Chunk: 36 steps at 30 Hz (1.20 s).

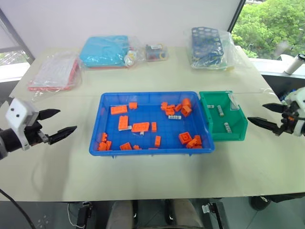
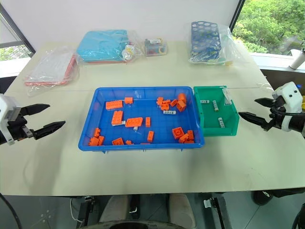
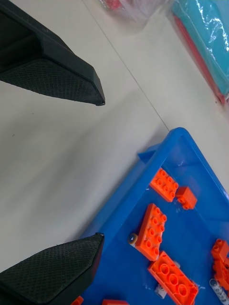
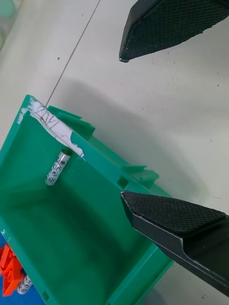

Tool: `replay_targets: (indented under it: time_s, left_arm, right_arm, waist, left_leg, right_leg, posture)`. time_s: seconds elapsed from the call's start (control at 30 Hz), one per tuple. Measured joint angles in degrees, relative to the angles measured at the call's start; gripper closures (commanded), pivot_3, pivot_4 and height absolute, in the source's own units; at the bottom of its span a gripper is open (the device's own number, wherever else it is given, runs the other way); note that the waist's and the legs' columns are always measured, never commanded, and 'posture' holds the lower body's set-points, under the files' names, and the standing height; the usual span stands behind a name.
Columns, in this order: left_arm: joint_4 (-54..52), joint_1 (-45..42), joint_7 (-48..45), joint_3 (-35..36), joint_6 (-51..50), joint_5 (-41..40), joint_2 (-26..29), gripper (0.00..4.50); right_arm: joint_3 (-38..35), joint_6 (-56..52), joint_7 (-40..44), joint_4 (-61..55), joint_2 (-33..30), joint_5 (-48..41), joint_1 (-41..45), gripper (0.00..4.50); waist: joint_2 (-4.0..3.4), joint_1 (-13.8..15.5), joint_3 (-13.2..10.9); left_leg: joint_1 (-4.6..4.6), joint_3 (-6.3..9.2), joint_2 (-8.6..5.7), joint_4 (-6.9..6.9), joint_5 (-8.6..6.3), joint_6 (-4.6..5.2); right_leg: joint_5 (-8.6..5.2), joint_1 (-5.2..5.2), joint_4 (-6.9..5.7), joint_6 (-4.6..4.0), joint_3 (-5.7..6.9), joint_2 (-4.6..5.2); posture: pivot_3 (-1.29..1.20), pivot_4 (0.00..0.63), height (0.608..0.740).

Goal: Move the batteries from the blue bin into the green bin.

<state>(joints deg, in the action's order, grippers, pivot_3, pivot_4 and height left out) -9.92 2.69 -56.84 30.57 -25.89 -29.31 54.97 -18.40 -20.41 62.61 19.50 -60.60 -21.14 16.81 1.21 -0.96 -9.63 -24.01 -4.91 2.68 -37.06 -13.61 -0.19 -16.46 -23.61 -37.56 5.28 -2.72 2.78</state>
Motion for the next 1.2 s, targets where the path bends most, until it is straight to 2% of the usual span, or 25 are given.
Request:
replay_targets:
  time_s: [0.37,0.77,1.0,1.07,1.2]
  left_arm:
    - [-2.07,0.93,1.81,-0.04,0.15,0.08,-1.32,0.00]
    - [-3.35,-0.82,0.64,-0.03,-2.58,-4.29,-1.68,0.00]
    - [-8.53,0.90,-2.11,0.07,-5.35,-7.84,-1.19,0.00]
    - [-10.19,2.58,-3.53,0.55,-6.54,-9.07,-0.77,0.00]
    - [-13.15,3.04,-5.32,1.00,-7.52,-10.88,0.41,0.00]
  right_arm:
    - [0.09,1.56,-1.00,0.15,0.57,1.82,0.10,0.05]
    - [0.49,0.41,-1.96,0.43,1.14,2.21,1.87,0.05]
    - [2.20,-3.28,0.04,-6.12,1.13,0.14,3.27,0.05]
    - [4.26,-6.15,0.72,-8.95,1.64,-0.91,6.36,0.05]
    - [10.90,-12.33,-0.76,-18.52,8.23,-3.92,18.50,0.05]
  waist:
    - [0.00,0.00,0.00]
    - [0.00,-0.06,0.00]
    - [-0.01,-0.06,-0.01]
    - [-0.06,-0.37,-0.04]
    - [-0.08,-1.49,-0.05]
  left_leg:
    - [0.00,-0.01,0.00,0.00,0.00,0.00]
    - [0.00,-0.03,0.00,-0.02,0.00,0.00]
    - [0.00,-0.01,0.00,-0.01,-0.01,0.02]
    - [0.01,-0.04,0.02,-0.01,-0.01,0.02]
    - [0.00,0.07,0.14,0.04,-0.01,0.01]
  right_leg:
    - [0.00,0.00,0.00,0.00,0.00,-0.01]
    - [0.01,0.00,0.00,0.01,0.00,-0.05]
    - [0.01,0.00,0.00,0.02,0.00,-0.06]
    - [0.02,-0.03,-0.01,0.01,-0.03,-0.08]
    - [0.06,-0.05,-0.02,-0.05,0.02,-0.12]
  posture:
    - [0.00,0.150,0.739]
    - [0.00,0.150,0.739]
    - [0.00,0.150,0.739]
    - [0.00,0.150,0.739]
    - [0.00,0.150,0.739]
